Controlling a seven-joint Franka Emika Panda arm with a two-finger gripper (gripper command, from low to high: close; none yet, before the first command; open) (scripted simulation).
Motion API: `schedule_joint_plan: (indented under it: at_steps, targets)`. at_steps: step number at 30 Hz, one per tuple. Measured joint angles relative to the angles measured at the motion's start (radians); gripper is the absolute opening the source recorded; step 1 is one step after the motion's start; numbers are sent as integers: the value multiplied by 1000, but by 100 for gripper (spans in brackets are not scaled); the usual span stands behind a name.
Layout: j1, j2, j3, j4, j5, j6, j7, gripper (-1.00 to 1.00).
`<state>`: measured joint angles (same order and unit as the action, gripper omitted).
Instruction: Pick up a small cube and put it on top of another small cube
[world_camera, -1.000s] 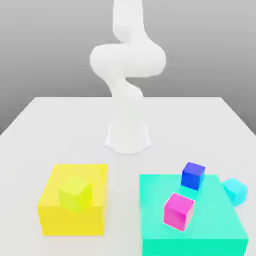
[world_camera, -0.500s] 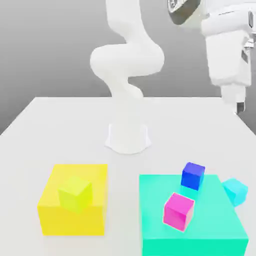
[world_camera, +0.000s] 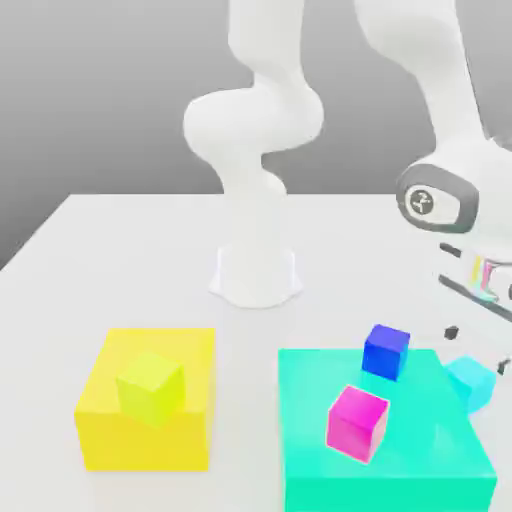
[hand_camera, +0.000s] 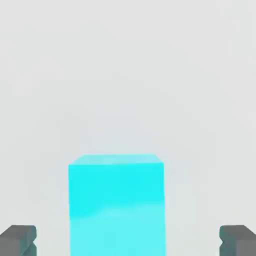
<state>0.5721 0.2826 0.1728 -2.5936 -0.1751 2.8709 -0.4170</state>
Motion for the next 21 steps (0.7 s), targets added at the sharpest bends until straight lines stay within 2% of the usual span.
schedule_joint_plan:
  at_steps: [1, 2, 9, 14, 21]
  targets:
    - [18, 36, -22, 7, -19, 29, 13, 0]
    - [33, 64, -40, 12, -32, 52, 23, -100]
    - [32, 67, -39, 12, -36, 52, 26, -100]
    - [-20, -91, 34, -19, 60, -74, -47, -100]
    - [-104, -336, -12, -42, 72, -276, 121, -100]
